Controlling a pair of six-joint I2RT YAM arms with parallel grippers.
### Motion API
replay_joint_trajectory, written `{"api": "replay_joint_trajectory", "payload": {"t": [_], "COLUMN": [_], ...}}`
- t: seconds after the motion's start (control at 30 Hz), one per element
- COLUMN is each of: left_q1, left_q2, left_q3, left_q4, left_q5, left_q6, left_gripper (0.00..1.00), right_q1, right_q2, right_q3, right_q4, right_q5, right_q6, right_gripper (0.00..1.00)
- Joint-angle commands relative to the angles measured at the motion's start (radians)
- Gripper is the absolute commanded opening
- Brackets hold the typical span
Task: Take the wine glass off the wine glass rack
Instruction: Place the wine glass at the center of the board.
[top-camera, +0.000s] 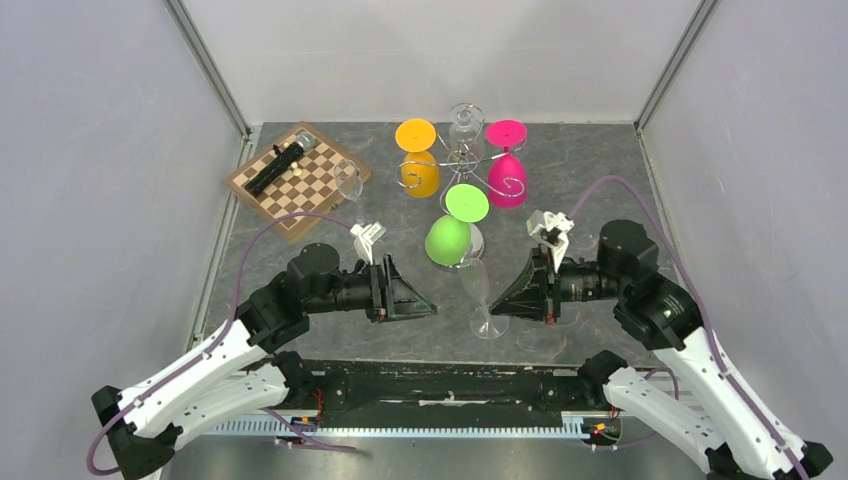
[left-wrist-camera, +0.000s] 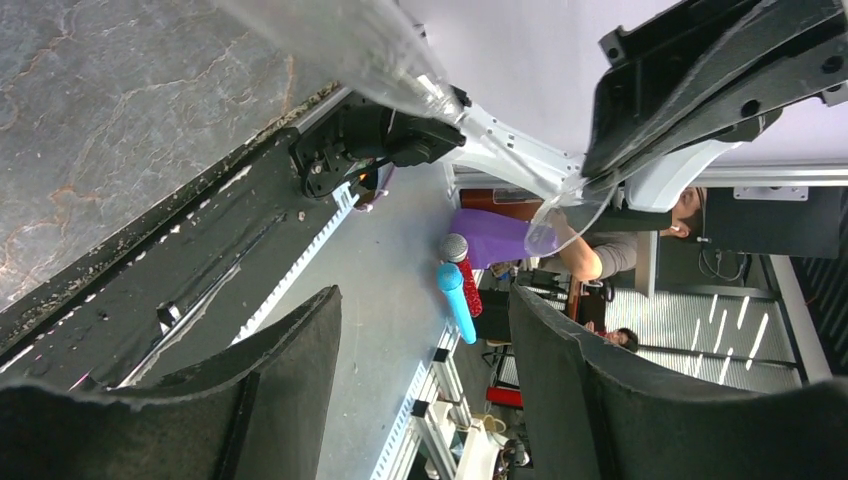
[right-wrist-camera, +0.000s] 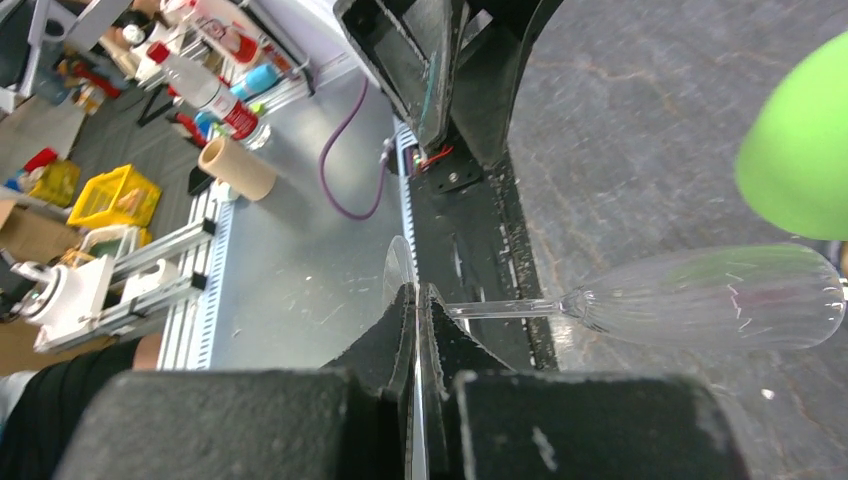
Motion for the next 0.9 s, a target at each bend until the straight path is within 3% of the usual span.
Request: {"api": "replay_joint_trajectory", "payload": {"t": [0.0, 0.17, 0.43, 0.87], "left_q1": [-0.006, -0.006, -0.006, -0.005], "left_q2": [-0.03, -0.052, -0.119, -0.231], "left_q3": [0.008, 0.005, -0.017, 0.063], "left_q4": [0.05, 0.05, 0.026, -0.22], "left_q5": [-0.016, -0.013, -0.008, -0.092], "left_q6": [-0.046, -0.063, -0.101, -0.114], "left_gripper": [0.68, 0.68, 0.68, 0.68], "right_q1": [0.08, 0.234, 0.558, 0.717], "right_q2": [0.05, 0.089, 0.165, 0.269], "right_q3": [0.066, 0.096, 0.119, 0.169], "right_q4": [-0.01, 0.037, 0.136, 0.193], "right_q5": [-0.006, 0.076, 0.361, 0.597], "right_q6": [-0.036, -0.019, -0.074, -0.179], "right_gripper": [0.0, 0.0, 0.0, 0.0]}}
